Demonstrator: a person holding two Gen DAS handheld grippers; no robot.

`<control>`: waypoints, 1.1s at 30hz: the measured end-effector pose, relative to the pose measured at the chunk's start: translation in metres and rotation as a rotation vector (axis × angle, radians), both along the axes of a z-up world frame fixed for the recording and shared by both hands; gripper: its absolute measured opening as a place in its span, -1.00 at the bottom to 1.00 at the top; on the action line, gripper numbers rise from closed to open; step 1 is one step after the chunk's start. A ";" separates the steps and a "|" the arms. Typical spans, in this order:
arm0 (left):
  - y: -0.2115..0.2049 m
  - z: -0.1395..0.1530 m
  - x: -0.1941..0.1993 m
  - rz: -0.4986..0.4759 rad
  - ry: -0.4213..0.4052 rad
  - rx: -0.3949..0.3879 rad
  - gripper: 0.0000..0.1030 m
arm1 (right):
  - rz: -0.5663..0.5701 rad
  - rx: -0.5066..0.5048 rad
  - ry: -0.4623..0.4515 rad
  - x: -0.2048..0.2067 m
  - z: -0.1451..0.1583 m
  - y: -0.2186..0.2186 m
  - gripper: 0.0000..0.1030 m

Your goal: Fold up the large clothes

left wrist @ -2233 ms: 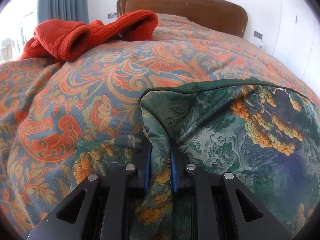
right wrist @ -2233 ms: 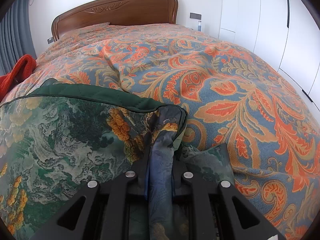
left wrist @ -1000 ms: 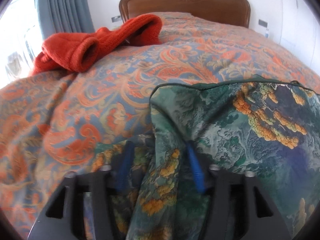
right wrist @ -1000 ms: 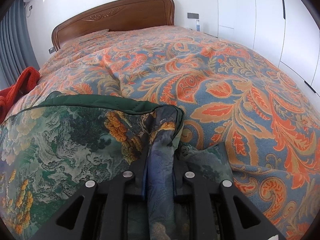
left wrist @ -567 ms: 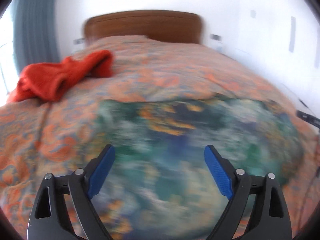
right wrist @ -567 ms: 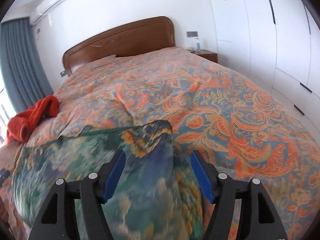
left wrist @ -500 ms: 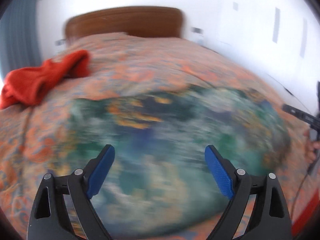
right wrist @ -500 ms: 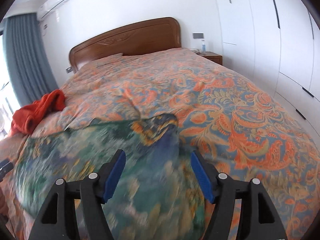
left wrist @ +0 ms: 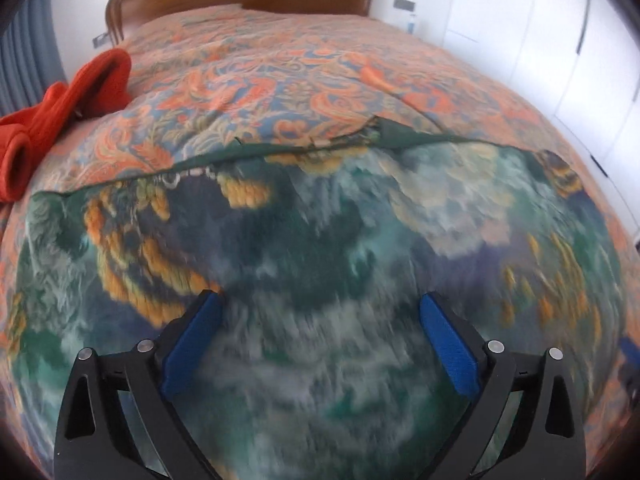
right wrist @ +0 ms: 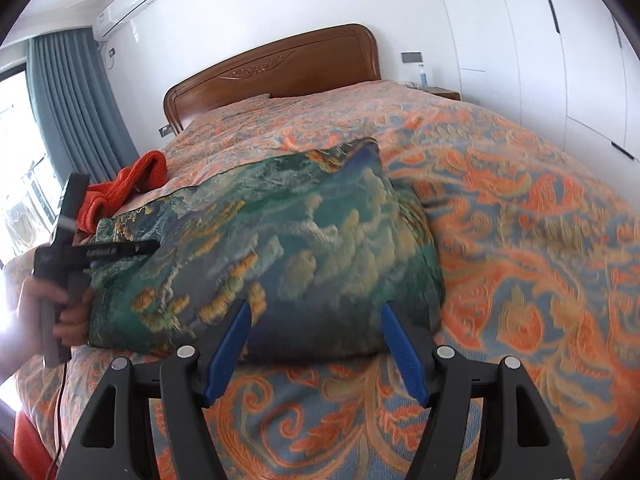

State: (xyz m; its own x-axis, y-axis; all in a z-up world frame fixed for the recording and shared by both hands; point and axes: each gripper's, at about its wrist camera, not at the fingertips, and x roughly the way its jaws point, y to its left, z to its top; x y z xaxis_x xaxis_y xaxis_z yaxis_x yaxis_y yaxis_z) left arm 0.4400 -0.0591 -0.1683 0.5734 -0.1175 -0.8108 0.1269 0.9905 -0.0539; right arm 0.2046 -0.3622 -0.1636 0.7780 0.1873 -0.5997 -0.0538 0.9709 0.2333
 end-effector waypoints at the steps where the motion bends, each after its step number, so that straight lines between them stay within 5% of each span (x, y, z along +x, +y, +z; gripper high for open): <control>1: -0.003 0.000 0.017 0.013 0.009 0.005 0.95 | -0.009 0.004 0.002 -0.001 -0.003 -0.002 0.34; 8: 0.008 -0.003 0.083 0.148 0.041 0.001 0.94 | -0.043 0.055 0.014 -0.009 -0.031 -0.016 0.35; 11: 0.014 0.000 0.074 0.159 0.026 -0.021 0.94 | -0.040 0.067 0.016 -0.010 -0.040 -0.020 0.36; 25: -0.019 0.007 -0.075 -0.058 -0.060 0.023 0.92 | -0.034 0.074 0.018 -0.003 -0.051 -0.020 0.44; 33: -0.032 -0.005 -0.129 -0.074 -0.117 0.077 0.92 | -0.033 0.067 0.026 0.003 -0.062 -0.022 0.45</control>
State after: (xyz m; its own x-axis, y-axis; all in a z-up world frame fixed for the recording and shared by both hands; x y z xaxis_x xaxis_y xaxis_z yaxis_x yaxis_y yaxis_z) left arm 0.3106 -0.0911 -0.1729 0.6565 -0.1026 -0.7473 0.2001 0.9789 0.0414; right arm 0.2075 -0.3838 -0.2258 0.7684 0.2023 -0.6072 -0.0151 0.9542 0.2987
